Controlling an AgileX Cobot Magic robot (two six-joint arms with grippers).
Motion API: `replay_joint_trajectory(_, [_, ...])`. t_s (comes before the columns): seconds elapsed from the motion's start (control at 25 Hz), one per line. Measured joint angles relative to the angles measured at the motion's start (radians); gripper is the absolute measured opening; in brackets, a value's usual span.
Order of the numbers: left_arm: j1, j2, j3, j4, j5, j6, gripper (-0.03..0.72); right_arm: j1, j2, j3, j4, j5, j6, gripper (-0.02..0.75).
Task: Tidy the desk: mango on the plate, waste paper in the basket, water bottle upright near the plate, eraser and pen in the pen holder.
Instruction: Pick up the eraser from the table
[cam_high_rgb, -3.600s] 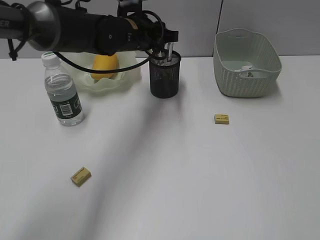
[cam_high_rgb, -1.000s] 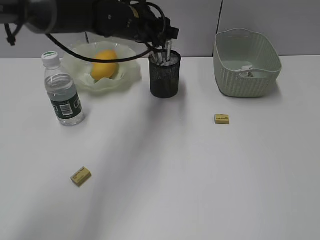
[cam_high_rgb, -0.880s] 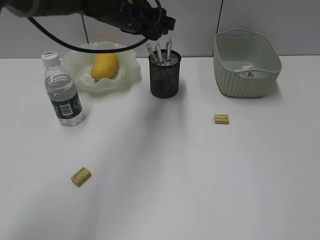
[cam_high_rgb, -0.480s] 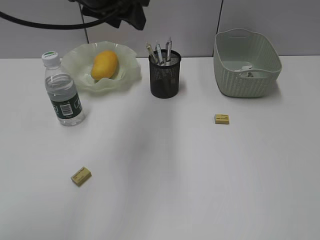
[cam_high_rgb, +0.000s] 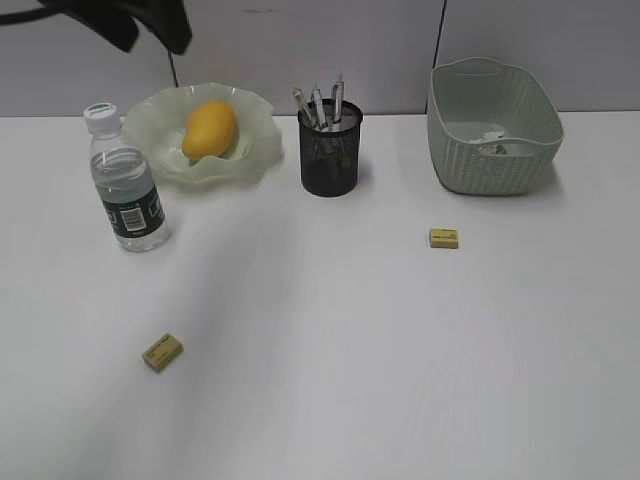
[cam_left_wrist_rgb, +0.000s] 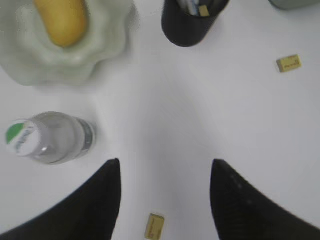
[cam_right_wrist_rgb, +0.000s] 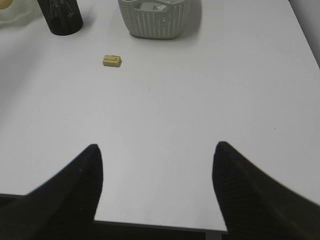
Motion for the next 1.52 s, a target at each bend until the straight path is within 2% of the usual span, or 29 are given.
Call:
replay_joint_trajectory(0.16, [0.094, -0.054, -0.002, 0.013, 0.003, 0.0, 0.435, 0.0, 0.0, 0.0, 0.001, 0.0, 0.0, 0.545])
replay_joint_trajectory(0.4, [0.312, -0.081, 0.022, 0.058, 0.004, 0.0, 0.435, 0.0, 0.0, 0.0, 0.001, 0.0, 0.0, 0.544])
replay_joint_trajectory(0.52, [0.382, -0.081, 0.028, 0.072, 0.005, 0.018, 0.435, 0.0, 0.0, 0.0, 0.001, 0.0, 0.0, 0.544])
replay_joint_trajectory(0.64, [0.391, -0.091, 0.046, 0.072, 0.004, 0.026, 0.435, 0.0, 0.0, 0.0, 0.001, 0.0, 0.0, 0.544])
replay_joint_trajectory(0.72, [0.391, -0.13, 0.101, 0.071, 0.0, 0.027, 0.435, 0.0, 0.0, 0.0, 0.001, 0.0, 0.0, 0.544])
replay_joint_trajectory(0.92, [0.391, -0.34, 0.393, 0.07, 0.001, 0.029, 0.435, 0.0, 0.0, 0.0, 0.001, 0.0, 0.0, 0.544])
replay_joint_trajectory(1.2, [0.391, -0.762, 0.788, 0.057, -0.007, 0.03, 0.435, 0.0, 0.0, 0.0, 0.001, 0.0, 0.0, 0.544])
replay_joint_trajectory(1.52, [0.391, -1.158, 1.022, 0.057, -0.007, 0.03, 0.411, 0.0, 0.0, 0.0, 0.001, 0.0, 0.0, 0.544])
